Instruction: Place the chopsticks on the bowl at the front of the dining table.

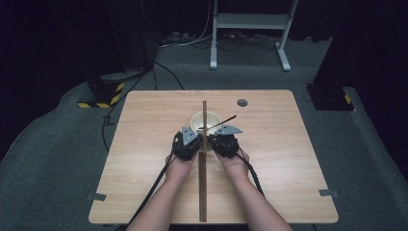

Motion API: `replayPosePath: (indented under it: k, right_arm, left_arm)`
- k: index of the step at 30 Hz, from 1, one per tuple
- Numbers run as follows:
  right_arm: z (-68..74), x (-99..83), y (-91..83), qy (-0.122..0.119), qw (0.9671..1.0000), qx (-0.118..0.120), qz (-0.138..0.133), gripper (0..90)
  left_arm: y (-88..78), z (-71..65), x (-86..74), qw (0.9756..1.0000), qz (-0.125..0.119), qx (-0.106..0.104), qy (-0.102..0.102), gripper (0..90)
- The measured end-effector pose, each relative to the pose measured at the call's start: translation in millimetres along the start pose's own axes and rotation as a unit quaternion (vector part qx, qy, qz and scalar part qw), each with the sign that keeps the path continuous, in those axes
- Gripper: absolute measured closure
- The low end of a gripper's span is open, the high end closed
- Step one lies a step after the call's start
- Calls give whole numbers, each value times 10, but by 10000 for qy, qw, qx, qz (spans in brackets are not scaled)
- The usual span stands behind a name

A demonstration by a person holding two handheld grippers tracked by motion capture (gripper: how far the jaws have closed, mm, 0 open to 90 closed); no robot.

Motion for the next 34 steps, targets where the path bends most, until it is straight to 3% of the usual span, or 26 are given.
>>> replayPosePath:
  k: [4, 7, 12, 13, 14, 16, 17, 21, 24, 25, 27, 29, 32, 34]
  right_arm:
    - [-71, -65, -123, 178, 9998, 82, 49, 630]
    - [-192, -184, -239, 204, 9996, -81, 169, 525]
    - [-497, -524, -468, 388, 9976, -329, 467, 443]
    - [-560, -598, -522, 436, 9967, -384, 572, 424]
    - [-639, -690, -598, 471, 9956, -456, 665, 412]
    - [-734, -812, -722, 489, 9939, -571, 812, 382]
    - [-776, -876, -797, 550, 9929, -644, 840, 377]
    - [-974, -1135, -1083, 601, 9895, -965, 893, 348]
    - [-1118, -1268, -1272, 593, 9878, -1187, 820, 314]
    - [-1159, -1301, -1337, 626, 9868, -1246, 827, 313]
    - [-1244, -1348, -1435, 700, 9846, -1378, 812, 289]
    - [-1325, -1377, -1491, 783, 9844, -1342, 820, 261]
    - [-1315, -1399, -1519, 780, 9838, -1380, 832, 247]
    - [-1292, -1404, -1516, 767, 9843, -1331, 870, 246]
  left_arm:
    - [-196, 105, -194, 9999, 62, 59, 99, 713]
    - [-365, 223, -424, 9998, 169, 90, -17, 558]
    - [-726, 417, -818, 9983, 550, 139, -116, 416]
    - [-834, 464, -897, 9974, 681, 88, -196, 390]
    - [-877, 473, -929, 9969, 632, 125, -451, 358]
    - [-1066, 557, -1077, 9939, 957, 34, -557, 317]
    - [-1182, 619, -1178, 9914, 1182, 78, -552, 295]
    - [-1445, 754, -1424, 9869, 1431, 441, -602, 268]
    - [-1557, 776, -1578, 9856, 1468, 551, -629, 249]
    - [-1579, 770, -1601, 9853, 1414, 531, -795, 232]
    - [-1585, 762, -1606, 9845, 1439, 549, -834, 209]
    - [-1566, 741, -1597, 9848, 1429, 537, -833, 203]
    - [-1555, 748, -1596, 9835, 1480, 543, -892, 196]
    - [-1551, 749, -1594, 9839, 1459, 514, -890, 193]
Point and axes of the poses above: each handheld gripper's, and its own axes: y roughly forward along the jaws, x roughly out of its top, z roughly to its left, the point moved 7 cm from there along y, roughly forward along the jaws, and after that the axes turned 7 degrees about y, right-handed, at the moved point
